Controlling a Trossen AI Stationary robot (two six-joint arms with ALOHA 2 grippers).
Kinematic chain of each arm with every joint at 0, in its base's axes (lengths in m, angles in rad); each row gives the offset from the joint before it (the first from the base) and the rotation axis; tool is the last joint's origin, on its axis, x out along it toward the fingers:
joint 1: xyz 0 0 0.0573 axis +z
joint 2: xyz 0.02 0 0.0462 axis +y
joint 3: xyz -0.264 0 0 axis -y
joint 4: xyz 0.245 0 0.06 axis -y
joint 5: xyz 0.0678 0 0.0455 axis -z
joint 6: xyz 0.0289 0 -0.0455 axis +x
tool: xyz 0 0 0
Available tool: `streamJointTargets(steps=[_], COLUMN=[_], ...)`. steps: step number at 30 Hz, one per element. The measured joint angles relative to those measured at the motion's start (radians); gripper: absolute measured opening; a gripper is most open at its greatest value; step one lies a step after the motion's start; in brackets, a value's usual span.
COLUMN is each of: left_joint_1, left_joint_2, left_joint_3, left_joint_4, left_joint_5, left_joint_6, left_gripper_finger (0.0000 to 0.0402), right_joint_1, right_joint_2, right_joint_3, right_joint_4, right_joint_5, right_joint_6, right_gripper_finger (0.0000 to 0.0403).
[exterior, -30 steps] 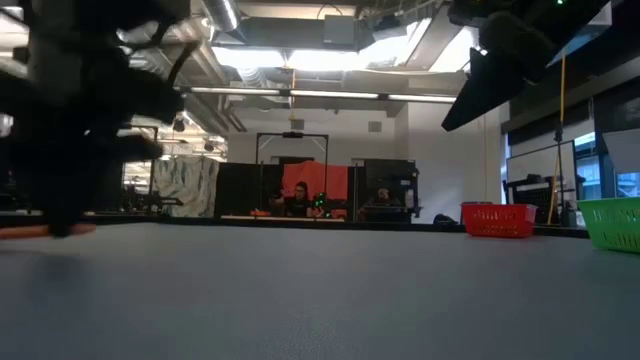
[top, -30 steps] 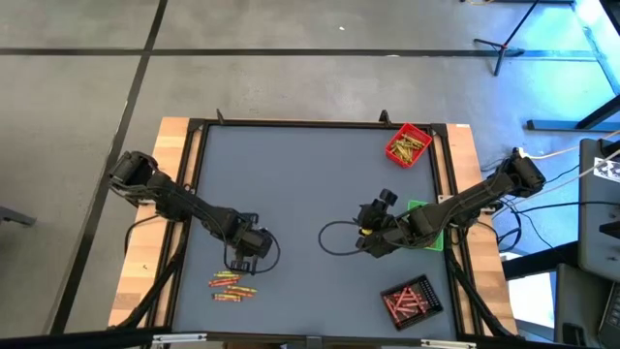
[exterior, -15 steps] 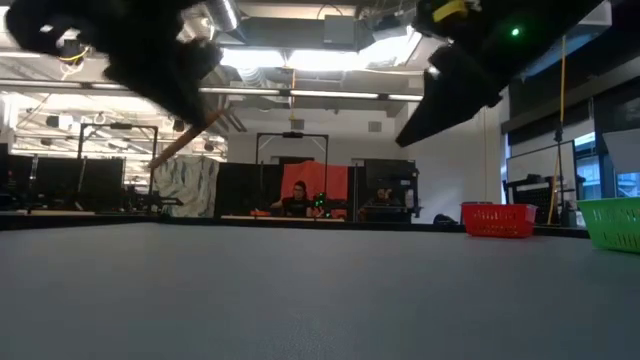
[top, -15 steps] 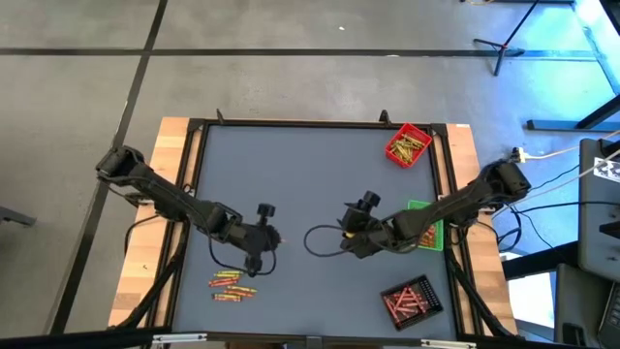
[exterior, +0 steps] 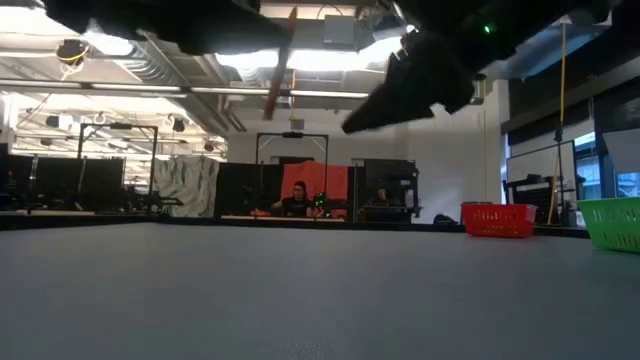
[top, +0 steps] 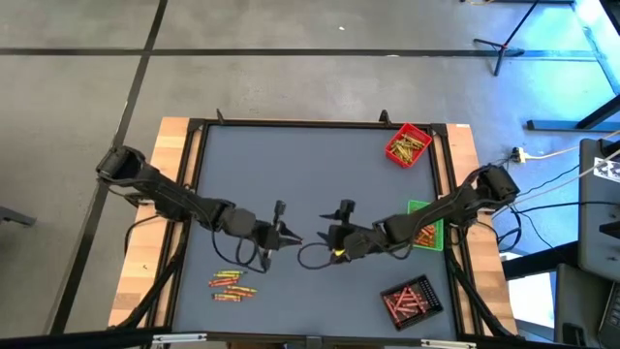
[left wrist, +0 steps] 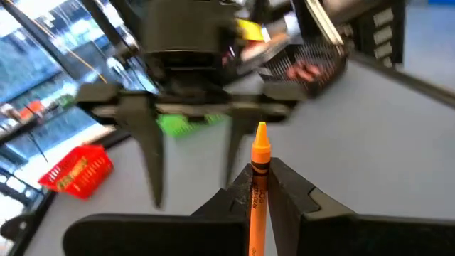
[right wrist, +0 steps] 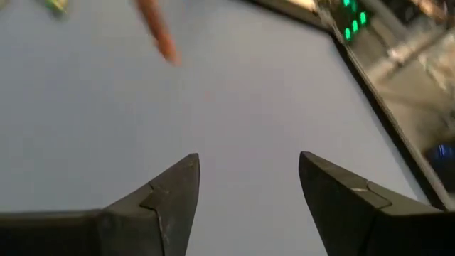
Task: Sort crayons
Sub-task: Put the orange crayon into the green bin
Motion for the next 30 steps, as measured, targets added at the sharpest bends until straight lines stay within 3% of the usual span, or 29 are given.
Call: streamJointTargets(steps=[6, 11, 15, 19, 25, 27, 30], left_joint_1=[0.038, 0.043, 0.043, 0.043, 0.043, 0.043, 0.042], left_joint_2=[0.000, 0.001, 0.001, 0.001, 0.001, 0.001, -0.002], left_joint_3=[-0.072, -0.081, -0.081, -0.080, -0.080, -0.080, -0.080], left_joint_4=[0.218, 0.284, 0.316, 0.318, 0.314, 0.311, 0.307], left_joint_5=[0.102, 0.117, 0.123, 0.119, 0.068, 0.066, 0.065], left_joint_6=[0.001, 0.011, 0.031, 0.031, 0.023, -0.010, -0.091], left_gripper_finger=[0.0015, 0.0015, 0.0015, 0.0015, 0.0018, 0.0027, 0.0055], right_joint_1=[-0.009, -0.035, -0.057, -0.066, -0.066, -0.065, -0.064], right_joint_2=[0.051, 0.093, 0.106, 0.107, 0.107, 0.106, 0.106], right_joint_3=[0.001, 0.000, 0.004, 0.004, 0.004, 0.004, 0.004], right_joint_4=[0.295, 0.491, 0.565, 0.581, 0.575, 0.569, 0.557], right_joint_5=[-0.148, -0.164, -0.294, -0.308, -0.302, -0.302, -0.300], right_joint_6=[-0.162, -0.222, -0.234, -0.236, -0.278, -0.294, -0.292], right_gripper_finger=[0.0237, 0.0237, 0.0233, 0.0181, 0.0027, 0.0016, 0.0036])
